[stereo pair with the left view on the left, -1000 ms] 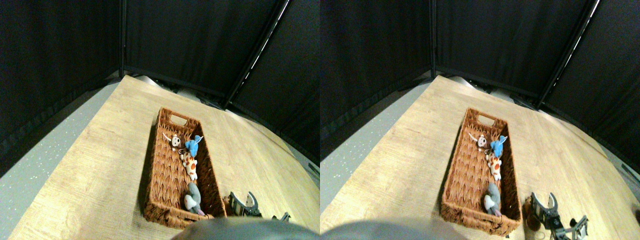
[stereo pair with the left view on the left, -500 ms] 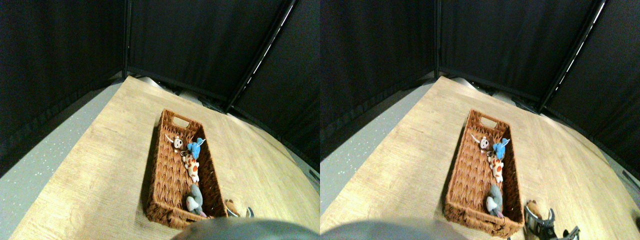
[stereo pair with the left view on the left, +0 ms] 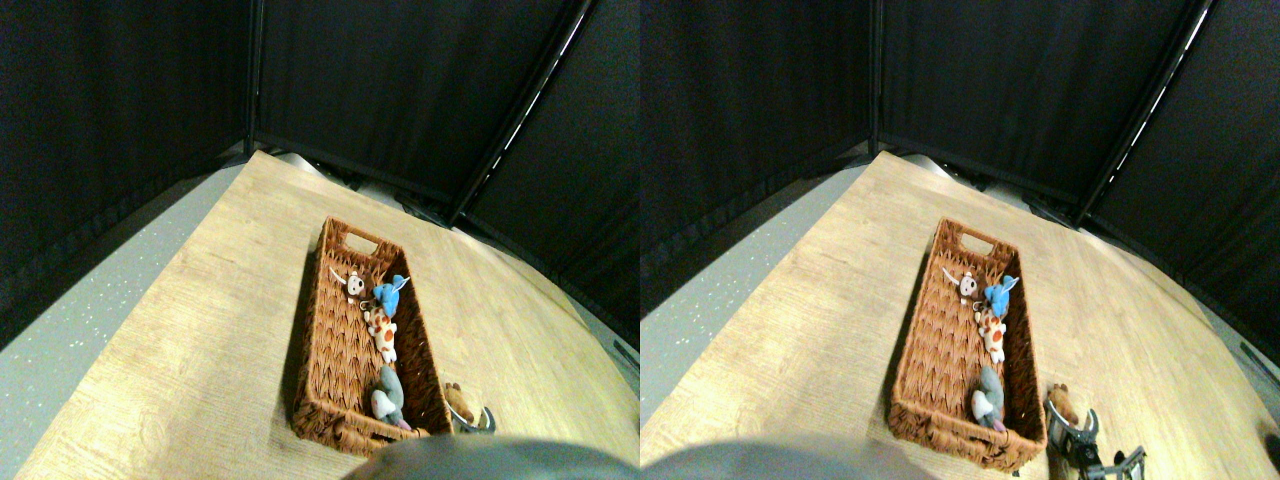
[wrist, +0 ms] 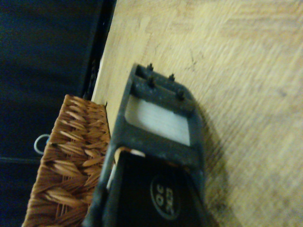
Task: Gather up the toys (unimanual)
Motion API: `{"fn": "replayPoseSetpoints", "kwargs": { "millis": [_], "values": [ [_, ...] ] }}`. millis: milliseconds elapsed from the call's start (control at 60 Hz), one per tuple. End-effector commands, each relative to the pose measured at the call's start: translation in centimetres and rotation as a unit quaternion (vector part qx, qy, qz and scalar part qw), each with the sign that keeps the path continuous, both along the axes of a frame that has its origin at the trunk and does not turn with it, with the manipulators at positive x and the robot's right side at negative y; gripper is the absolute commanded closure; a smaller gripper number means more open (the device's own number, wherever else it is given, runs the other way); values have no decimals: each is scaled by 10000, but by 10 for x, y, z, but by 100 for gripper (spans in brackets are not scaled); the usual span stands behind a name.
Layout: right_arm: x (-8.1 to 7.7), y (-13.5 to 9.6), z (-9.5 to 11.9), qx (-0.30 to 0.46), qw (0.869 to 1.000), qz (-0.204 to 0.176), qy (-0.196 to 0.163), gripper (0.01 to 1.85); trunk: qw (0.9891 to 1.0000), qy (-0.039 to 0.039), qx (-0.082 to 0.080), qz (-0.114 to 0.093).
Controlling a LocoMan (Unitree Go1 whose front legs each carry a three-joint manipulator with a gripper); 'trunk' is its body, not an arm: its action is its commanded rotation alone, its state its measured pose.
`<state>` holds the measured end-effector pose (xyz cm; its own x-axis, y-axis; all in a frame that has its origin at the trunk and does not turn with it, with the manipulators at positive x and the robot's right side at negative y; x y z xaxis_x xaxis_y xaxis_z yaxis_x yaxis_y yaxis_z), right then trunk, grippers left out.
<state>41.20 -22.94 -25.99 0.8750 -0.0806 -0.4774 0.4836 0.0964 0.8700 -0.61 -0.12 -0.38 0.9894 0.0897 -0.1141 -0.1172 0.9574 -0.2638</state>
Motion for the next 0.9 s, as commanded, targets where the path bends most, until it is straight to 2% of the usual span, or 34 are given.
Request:
{"fn": "replayPoseSetpoints", "kwargs": {
  "millis": [17, 33, 83, 167, 217, 367, 417, 483, 500, 583, 633, 667, 700, 767, 833, 900],
  "values": [
    [1, -4, -5, -301, 9990, -316, -88, 168, 9998, 173, -17, 25],
    [2, -3, -3, -331, 9986, -392, -82, 180, 9998, 181, -14, 14],
    [4, -2, 3, -453, 9972, -565, -169, 180, 9998, 181, -14, 14],
    [7, -3, 7, -673, 9954, -631, -244, 180, 9998, 177, -3, 0],
    [12, -6, 12, -899, 9936, -550, -399, 180, 9999, 158, 3, -6],
    [22, -10, 27, -926, 9915, -581, -712, 180, 9999, 140, 15, -24],
    [26, -11, 34, -735, 9924, -550, -814, 180, 9999, 110, 31, -28],
    [29, -12, 40, -858, 9906, -523, -926, 180, 9999, 110, 31, -28],
    [31, -12, 43, -906, 9899, -508, -966, 180, 9999, 88, 36, -41],
    [38, -12, 55, -1274, 9852, -341, -1091, 180, 9999, 72, 48, -54],
    [44, -11, 69, -1449, 9821, -168, -1190, 180, 10000, 34, 52, -72],
    [47, -10, 74, -1420, 9821, -137, -1228, 180, 10000, 13, 49, -77],
    [56, -7, 86, -1357, 9804, 148, -1418, 180, 10000, 3, 43, -75],
    [61, -6, 94, -1358, 9786, 317, -1515, 180, 10000, -19, 31, -62],
    [72, 0, 111, -1369, 9737, 671, -1694, 180, 10000, -46, 15, -38],
    [76, 8, 122, -1365, 9706, 726, -1847, 180, 10000, -69, -7, -10]
  ]
}}
